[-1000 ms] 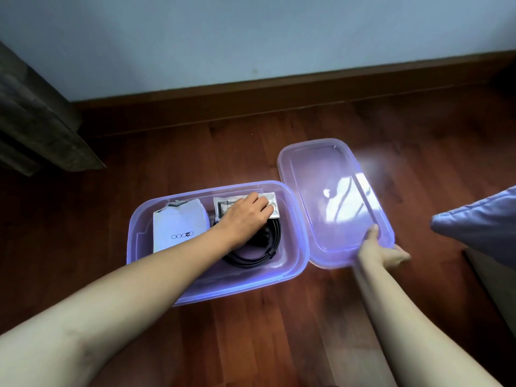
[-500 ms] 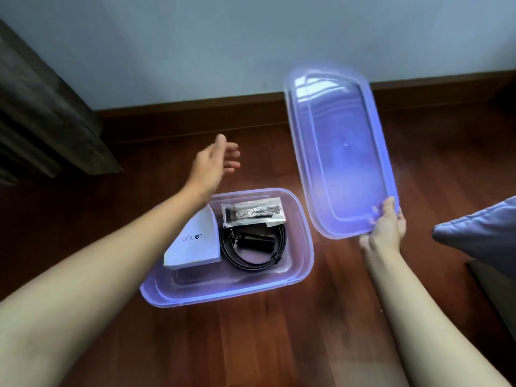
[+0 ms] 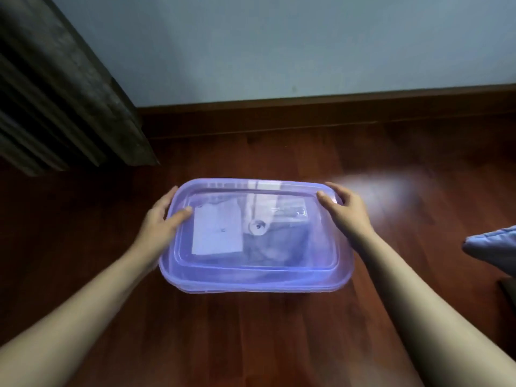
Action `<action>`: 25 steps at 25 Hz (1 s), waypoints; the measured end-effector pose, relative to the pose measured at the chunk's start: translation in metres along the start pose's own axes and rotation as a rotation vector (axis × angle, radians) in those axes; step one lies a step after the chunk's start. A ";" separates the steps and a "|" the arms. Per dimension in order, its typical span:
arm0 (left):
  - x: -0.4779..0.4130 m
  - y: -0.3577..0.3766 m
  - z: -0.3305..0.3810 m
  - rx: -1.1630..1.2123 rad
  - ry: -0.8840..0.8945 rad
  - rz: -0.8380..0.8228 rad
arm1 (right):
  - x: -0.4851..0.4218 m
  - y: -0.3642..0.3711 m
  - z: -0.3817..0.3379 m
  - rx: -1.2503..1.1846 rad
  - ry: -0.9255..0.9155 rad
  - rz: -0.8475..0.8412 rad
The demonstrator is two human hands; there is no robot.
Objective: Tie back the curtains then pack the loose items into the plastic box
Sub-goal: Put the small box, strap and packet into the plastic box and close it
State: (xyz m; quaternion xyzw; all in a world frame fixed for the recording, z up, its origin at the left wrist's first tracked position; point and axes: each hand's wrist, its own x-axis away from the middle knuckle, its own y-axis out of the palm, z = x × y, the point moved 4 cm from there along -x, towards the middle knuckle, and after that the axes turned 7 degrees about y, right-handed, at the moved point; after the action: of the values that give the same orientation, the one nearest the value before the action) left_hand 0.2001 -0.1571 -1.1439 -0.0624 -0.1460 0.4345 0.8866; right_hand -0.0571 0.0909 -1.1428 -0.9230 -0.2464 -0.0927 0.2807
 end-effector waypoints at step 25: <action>-0.021 0.012 -0.041 -0.108 -0.237 0.055 | -0.020 0.035 0.038 -0.018 0.283 -0.092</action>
State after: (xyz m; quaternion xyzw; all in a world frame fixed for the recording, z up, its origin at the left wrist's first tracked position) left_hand 0.1919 -0.1661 -1.1903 -0.0621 -0.2711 0.4546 0.8462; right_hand -0.0552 0.0790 -1.1973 -0.8910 -0.2455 -0.2368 0.2998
